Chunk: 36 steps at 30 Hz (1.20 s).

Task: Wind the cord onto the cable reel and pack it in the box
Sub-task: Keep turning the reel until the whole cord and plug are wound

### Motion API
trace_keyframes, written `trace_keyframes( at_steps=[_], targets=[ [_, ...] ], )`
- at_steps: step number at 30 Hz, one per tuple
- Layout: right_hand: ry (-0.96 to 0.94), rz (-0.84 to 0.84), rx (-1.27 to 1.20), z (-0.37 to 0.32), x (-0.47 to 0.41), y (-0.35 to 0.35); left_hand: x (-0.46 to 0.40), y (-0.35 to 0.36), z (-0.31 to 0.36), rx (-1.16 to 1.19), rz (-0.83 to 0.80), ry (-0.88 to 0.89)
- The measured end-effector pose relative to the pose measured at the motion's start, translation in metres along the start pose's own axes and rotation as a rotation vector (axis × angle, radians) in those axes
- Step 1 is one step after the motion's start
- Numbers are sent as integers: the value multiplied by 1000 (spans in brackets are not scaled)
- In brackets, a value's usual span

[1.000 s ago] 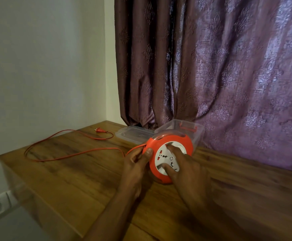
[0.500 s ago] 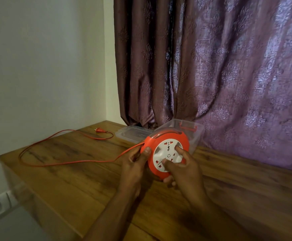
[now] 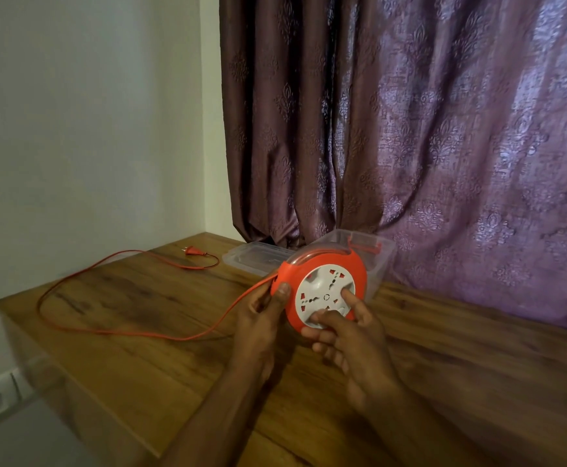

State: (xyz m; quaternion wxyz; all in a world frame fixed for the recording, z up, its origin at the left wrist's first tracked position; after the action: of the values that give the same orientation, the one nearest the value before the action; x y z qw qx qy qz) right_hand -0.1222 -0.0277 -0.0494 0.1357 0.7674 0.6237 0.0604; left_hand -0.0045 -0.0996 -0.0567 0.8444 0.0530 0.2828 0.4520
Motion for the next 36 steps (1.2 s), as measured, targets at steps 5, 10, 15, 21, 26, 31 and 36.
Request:
trace_keyframes(
  at_steps=[5, 10, 15, 21, 26, 31, 36],
  targets=[
    [-25, 17, -18, 2, 0, 0, -1, -1, -1, 46, 14, -20],
    [-8, -6, 241, -5, -4, -5, -1, -3, -2, 41, 49, -16],
    [-418, 156, 1133, -20, 3, -9, -3, -5, -4, 83, 59, -14],
    [-348, 66, 1656, -11, 1, -5, -3, -6, -5, 68, 27, -17],
    [-346, 96, 1678, -17, 0, -14, -4, -3, -7, 7, -19, -55],
    [-386, 181, 1610, -13, 1, -14, -4, -3, -8, -7, -17, -45],
    [-277, 317, 1170, -18, -7, -22, -3, 7, -12, 38, -22, -1]
  ],
)
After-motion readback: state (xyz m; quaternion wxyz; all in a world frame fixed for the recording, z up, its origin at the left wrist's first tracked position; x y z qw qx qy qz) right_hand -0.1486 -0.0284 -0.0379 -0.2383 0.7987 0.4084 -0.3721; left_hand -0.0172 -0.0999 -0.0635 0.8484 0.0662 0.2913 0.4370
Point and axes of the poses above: each hand's wrist, its own x-axis away from the middle knuckle, its own y-axis out of the palm, z = x × y, the point moved 3 cm from there along -x, towards the middle knuckle, and after that the axes turned 15 degrees about -z, right-handed, at the moved point
